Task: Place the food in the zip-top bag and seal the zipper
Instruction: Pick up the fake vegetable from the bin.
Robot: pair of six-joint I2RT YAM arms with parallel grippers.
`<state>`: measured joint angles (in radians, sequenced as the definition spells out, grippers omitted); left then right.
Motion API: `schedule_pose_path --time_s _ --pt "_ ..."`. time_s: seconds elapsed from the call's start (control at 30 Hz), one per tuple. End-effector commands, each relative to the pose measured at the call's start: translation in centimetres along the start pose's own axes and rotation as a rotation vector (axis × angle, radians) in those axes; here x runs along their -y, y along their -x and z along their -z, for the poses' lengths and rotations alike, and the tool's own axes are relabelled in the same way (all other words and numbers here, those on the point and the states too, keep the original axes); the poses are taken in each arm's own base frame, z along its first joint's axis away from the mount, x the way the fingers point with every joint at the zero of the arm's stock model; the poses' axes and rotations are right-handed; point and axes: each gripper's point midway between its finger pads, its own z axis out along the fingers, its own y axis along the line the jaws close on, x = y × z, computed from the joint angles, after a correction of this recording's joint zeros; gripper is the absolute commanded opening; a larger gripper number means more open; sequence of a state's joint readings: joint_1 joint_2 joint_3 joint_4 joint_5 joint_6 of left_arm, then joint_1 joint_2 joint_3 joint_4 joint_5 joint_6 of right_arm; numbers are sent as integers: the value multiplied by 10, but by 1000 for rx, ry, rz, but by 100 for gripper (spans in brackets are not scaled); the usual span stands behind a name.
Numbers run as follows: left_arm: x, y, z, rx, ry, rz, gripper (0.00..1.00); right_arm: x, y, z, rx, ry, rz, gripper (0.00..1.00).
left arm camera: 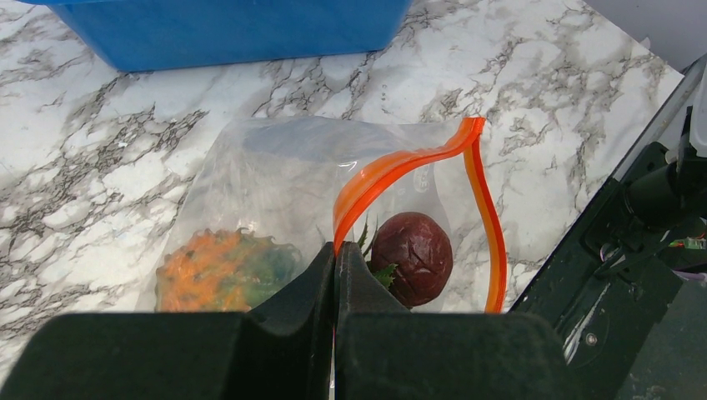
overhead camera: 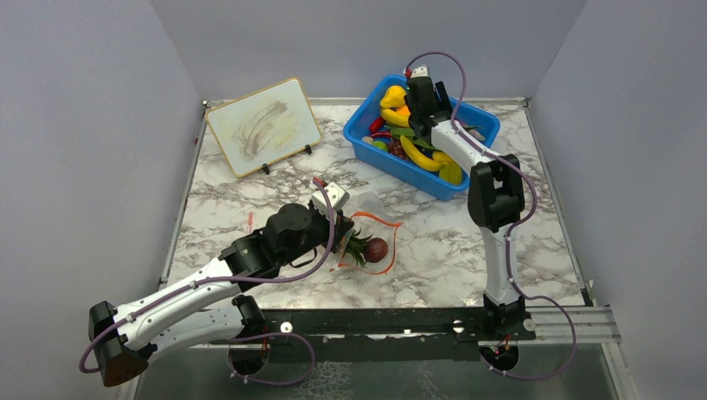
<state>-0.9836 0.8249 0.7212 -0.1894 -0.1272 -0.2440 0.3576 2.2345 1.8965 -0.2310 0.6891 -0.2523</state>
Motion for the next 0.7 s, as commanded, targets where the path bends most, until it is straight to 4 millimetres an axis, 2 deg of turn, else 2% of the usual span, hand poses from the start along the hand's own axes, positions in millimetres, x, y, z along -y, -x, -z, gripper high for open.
schedule_pose_path --time_s 0.0,0.33,0.43,0.53,0.67 --pt "1 0 0 11 -10 -3 0 4 -1 -12 -12 -22 4 66" --pt "1 -1 -1 11 -7 -3 0 -7 -33 -23 -94 3 40 67" --pt "0 0 0 16 -4 -1 0 -5 -36 -22 -100 1 41 67" --pt "0 1 1 20 -3 1 0 -2 -36 -21 -102 -15 47 63" --pt "0 0 2 20 -4 1 0 6 -28 -17 -84 -32 40 52"
